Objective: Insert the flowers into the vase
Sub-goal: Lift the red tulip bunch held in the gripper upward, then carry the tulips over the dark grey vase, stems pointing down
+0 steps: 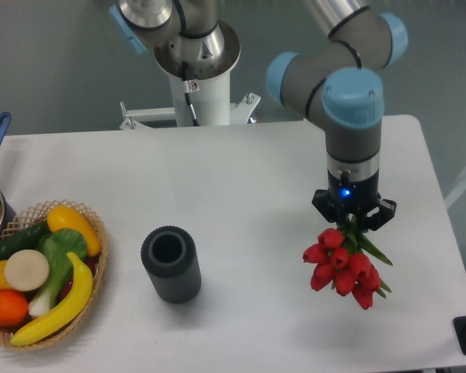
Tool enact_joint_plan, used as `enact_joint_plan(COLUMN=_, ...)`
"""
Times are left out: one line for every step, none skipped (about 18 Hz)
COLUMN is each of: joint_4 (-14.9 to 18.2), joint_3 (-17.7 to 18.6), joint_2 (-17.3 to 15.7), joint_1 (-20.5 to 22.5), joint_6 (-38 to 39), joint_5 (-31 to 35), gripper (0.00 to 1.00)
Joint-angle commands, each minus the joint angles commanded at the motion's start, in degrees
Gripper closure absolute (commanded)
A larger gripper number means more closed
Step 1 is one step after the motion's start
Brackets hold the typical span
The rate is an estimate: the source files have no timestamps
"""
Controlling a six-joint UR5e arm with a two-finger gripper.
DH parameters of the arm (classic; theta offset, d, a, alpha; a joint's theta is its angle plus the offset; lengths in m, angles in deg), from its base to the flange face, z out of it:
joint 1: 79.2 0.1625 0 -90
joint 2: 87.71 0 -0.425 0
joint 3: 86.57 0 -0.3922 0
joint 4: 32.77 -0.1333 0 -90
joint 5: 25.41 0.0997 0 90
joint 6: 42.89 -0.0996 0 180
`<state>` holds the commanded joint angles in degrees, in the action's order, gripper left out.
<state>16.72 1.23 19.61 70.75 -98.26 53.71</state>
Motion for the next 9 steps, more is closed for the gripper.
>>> enact_joint_plan(joint_4=-0.9, joint_3=0.0, joint_2=-0.9, joint_1=-0.1, joint_6=0.0, joint_5=-1.4, gripper=0.99)
enact_joint_plan(joint_4=-1.3, joint_3=-0.1, joint_2=-1.4, joint_1=-0.7, joint_6=-0.1, joint_5=-3.1, gripper=0.99)
enact_joint_plan(joint_4=-1.9, joint_3=-0.3, joint_2=-2.0, joint_1=-1.1, joint_6=0.0, joint_5=-5.4, gripper=0.99)
enact_joint_plan(joint_4=-2.9, joint_3=-0.4, joint_2=-2.6, joint_1=-1.3, joint_6=0.4, joint_5=-8.6, gripper=1.0)
enact_joint_plan(joint_4=-3.8, joint_3=-0.4, joint_2=-3.1, joint_1=-1.3, joint_6=1.7, joint_5=-11.9, gripper=1.0)
enact_joint_plan(joint_4=-4.6, joint_3=-0.4, joint_2=-3.3, joint_1=-1.3, joint_6=2.1, joint_5=-15.3, gripper=1.0)
enact_joint_plan(joint_4=-5.2, joint_3=-0.3, joint_2=-3.3, joint_1=-1.3, joint_6=2.2, joint_5=-19.0, gripper=1.0)
enact_joint_plan(joint_4=-5.2, joint_3=-0.2, joint_2=-3.2, joint_1=-1.1, joint_6=2.2, joint_5=-22.7, gripper=1.0)
enact_joint_plan(joint_4=-5.2, joint_3=-0.1, joint_2=-3.2, joint_1=-1.0, joint_6=2.3, joint_5=-26.3, gripper=1.0)
